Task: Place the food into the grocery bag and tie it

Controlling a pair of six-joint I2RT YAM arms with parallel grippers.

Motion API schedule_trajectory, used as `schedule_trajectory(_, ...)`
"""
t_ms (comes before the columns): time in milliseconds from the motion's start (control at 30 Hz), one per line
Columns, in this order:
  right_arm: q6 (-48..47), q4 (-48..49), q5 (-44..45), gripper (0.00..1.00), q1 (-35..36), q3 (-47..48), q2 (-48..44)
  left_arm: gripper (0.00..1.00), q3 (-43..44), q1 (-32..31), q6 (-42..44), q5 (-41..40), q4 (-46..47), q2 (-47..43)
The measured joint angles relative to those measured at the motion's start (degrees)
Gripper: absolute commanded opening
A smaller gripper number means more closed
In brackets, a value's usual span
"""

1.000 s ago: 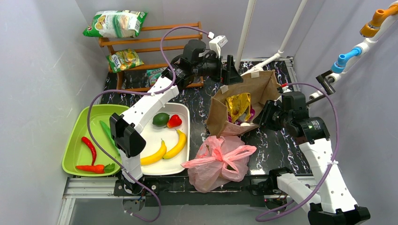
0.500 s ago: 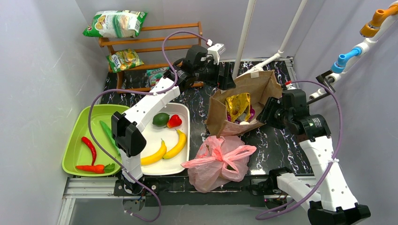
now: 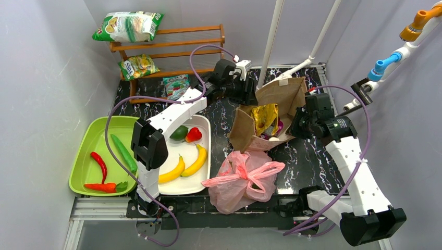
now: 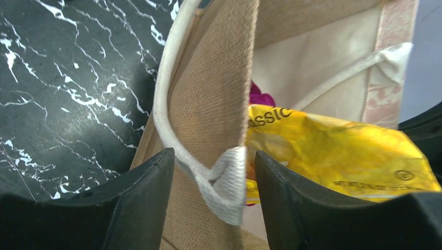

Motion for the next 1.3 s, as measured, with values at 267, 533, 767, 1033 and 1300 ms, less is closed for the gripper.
schedule_trajectory(267,-0.2,1.0,-2.8,0.01,0.0,0.0,0.1,0.0,-2.4,0.3,1.3,-0.6,0.0,0.2)
schedule_trajectory(533,-1.4,2.2,-4.3,0.01,0.0,2.8,1.5,0.0,0.9,0.4,7.5,-11.1,-6.7,-1.3)
schedule_trajectory(767,-0.1,3.0,-6.8,0.01,0.0,3.6,3.7,0.06,-0.5,1.9,10.7,-16.9,-10.0,-5.9)
schedule_trajectory(1033,0.5,2.2,-11.5,0.45,0.0,4.0,4.4,0.74,-9.1,2.6,12.7,-15.4,-7.7,-13.7)
schedule_trajectory(1300,-4.7,-2.6,-12.7,0.65,0.0,9.1,5.4,0.98,-12.8,3.2,14.0,-15.8,-6.6,-21.4)
